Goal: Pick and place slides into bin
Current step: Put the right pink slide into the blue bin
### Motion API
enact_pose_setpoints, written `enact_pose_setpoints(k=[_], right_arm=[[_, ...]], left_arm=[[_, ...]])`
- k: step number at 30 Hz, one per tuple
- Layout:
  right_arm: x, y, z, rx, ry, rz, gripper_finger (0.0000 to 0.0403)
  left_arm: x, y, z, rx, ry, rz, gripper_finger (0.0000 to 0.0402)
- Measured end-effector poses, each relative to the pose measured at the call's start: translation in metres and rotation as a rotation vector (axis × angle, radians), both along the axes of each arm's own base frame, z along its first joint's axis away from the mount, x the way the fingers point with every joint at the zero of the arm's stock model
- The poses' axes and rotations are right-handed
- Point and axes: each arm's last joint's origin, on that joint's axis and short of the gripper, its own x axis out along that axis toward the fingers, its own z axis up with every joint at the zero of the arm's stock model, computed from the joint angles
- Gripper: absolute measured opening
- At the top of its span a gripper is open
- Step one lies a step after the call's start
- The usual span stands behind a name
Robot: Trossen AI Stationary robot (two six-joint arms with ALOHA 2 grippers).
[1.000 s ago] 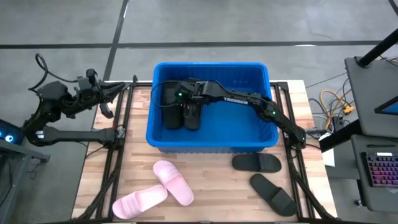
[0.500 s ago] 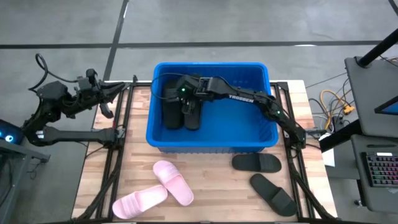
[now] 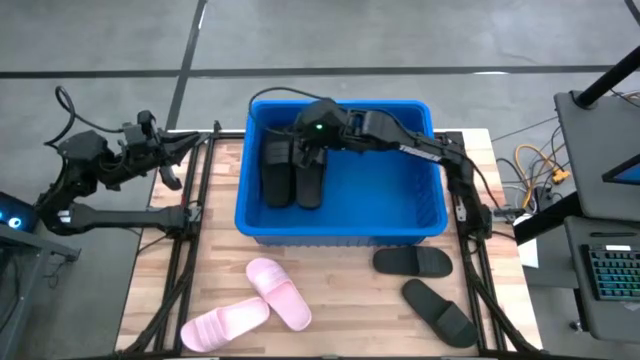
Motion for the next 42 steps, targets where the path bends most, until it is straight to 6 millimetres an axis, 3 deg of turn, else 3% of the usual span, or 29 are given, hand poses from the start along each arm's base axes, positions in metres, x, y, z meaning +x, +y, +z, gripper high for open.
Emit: enact_pose_setpoints(k=[11, 18, 27, 38, 42], right_arm=[[-0.059, 0.052, 0.079, 0.024, -0.222, 0.068, 0.0130], [-0.097, 0.087, 0.114, 0.029, -0.319, 0.157, 0.0125], [-0.126, 0.115, 0.135, 0.070, -0.399, 0.229, 0.0127], [-0.133, 0.148, 0.138, 0.101, -0.405, 0.355, 0.0125], [-0.134, 0.162, 0.140, 0.189, -0.426, 0.539, 0.0122]], left_arm=[[0.000, 0.000, 0.000, 0.000, 0.000, 0.000, 0.0011], [0.000, 0.000, 0.000, 0.000, -0.001, 0.000, 0.0011], [0.000, 0.000, 0.000, 0.000, -0.001, 0.000, 0.0011], [0.000, 0.000, 0.000, -0.001, -0.001, 0.000, 0.0011], [0.000, 0.000, 0.000, -0.002, -0.002, 0.000, 0.0011]])
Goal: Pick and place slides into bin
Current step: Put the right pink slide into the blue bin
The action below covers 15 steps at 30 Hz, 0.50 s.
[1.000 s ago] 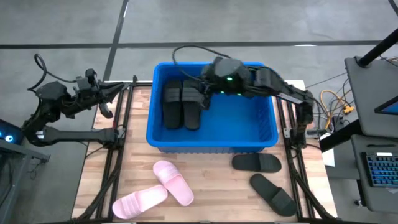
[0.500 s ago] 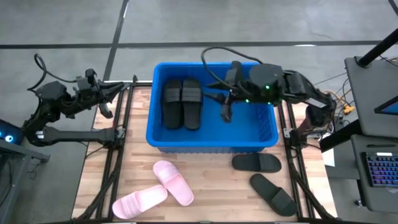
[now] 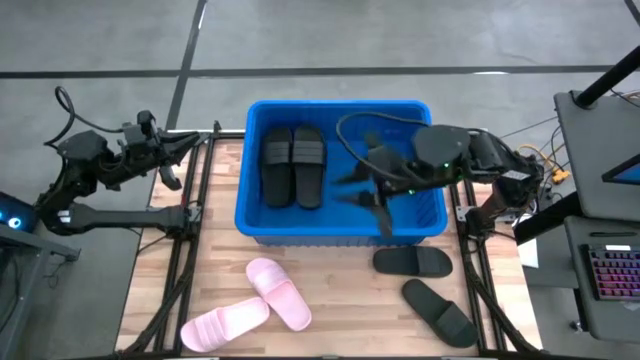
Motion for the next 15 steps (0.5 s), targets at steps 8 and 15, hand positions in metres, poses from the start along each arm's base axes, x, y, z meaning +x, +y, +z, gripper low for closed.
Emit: enact_pose_setpoints(k=[8, 15], right_arm=[[-0.004, 0.024, 0.013, 0.073, -0.123, 0.442, 0.0119], [-0.007, 0.031, 0.011, 0.099, -0.094, 0.459, 0.0117]], left_arm=[[0.000, 0.000, 0.000, 0.000, 0.000, 0.000, 0.0011], [0.000, 0.000, 0.000, -0.023, -0.013, -0.002, 0.0011]])
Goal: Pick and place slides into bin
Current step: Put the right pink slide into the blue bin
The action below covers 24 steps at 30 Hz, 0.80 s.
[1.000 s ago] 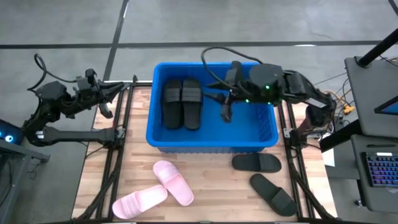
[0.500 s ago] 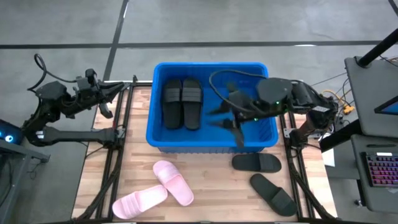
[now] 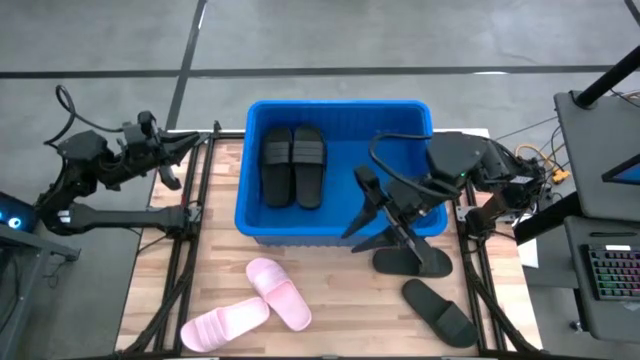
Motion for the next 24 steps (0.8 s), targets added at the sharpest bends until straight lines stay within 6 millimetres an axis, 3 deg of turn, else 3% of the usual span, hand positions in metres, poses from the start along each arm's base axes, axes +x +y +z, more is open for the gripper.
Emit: enact_pose_setpoints(k=[6, 11, 17, 24], right_arm=[[0.000, 0.000, -0.002, -0.025, 0.007, 0.002, 0.0111], [-0.001, 0.001, -0.003, -0.010, 0.034, -0.002, 0.0111], [-0.010, 0.006, 0.000, -0.060, 0.018, -0.242, 0.0106], [-0.040, 0.019, 0.007, -0.132, 0.000, -0.480, 0.0104]], left_arm=[[0.000, 0.000, 0.000, -0.037, -0.020, -0.018, 0.0011], [0.005, -0.003, 0.009, -0.016, -0.098, -0.146, 0.0020], [0.025, -0.005, 0.030, 0.023, -0.284, -0.331, 0.0095], [0.052, -0.003, 0.037, 0.046, -0.314, -0.407, 0.0163]])
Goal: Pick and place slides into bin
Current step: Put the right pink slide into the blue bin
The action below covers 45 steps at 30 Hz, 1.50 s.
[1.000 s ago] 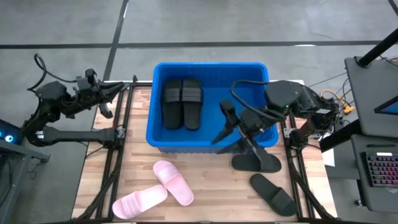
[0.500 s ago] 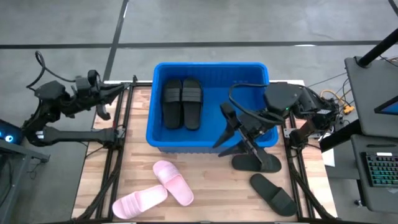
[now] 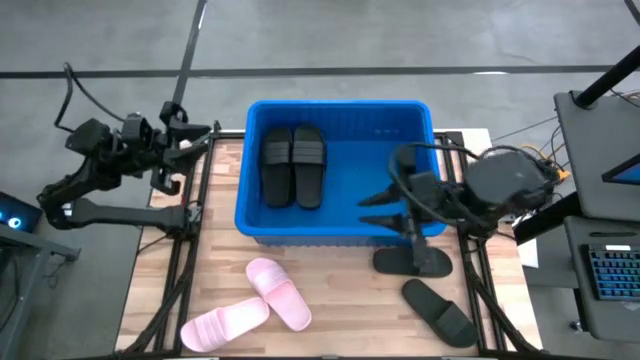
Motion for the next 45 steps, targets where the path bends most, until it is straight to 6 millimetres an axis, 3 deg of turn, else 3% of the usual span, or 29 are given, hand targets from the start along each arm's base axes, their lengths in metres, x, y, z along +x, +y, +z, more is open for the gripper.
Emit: enact_pose_setpoints(k=[10, 17, 22, 27, 35, 45], right_arm=[[-0.063, 0.000, 0.011, -0.099, 0.008, -0.162, 0.0079], [-0.102, -0.016, 0.022, -0.117, -0.044, 0.134, 0.0061], [-0.120, -0.038, 0.025, -0.111, -0.144, 0.199, 0.0051], [-0.124, -0.058, 0.013, -0.081, -0.175, 0.237, 0.0048], [-0.120, -0.074, -0.024, -0.034, -0.140, 0.124, 0.0048], [-0.119, -0.079, -0.064, -0.020, -0.135, -0.012, 0.0048]], left_arm=[[0.029, 0.001, 0.002, 0.045, -0.033, -0.108, 0.0169], [0.049, 0.004, -0.004, 0.044, 0.005, -0.107, 0.0169], [0.060, 0.006, -0.009, 0.039, 0.036, -0.107, 0.0169], [0.066, 0.007, -0.011, 0.077, 0.055, -0.094, 0.0169], [0.082, 0.005, -0.009, 0.085, 0.053, -0.117, 0.0169], [0.113, -0.011, 0.024, 0.193, 0.022, -0.237, 0.0169]])
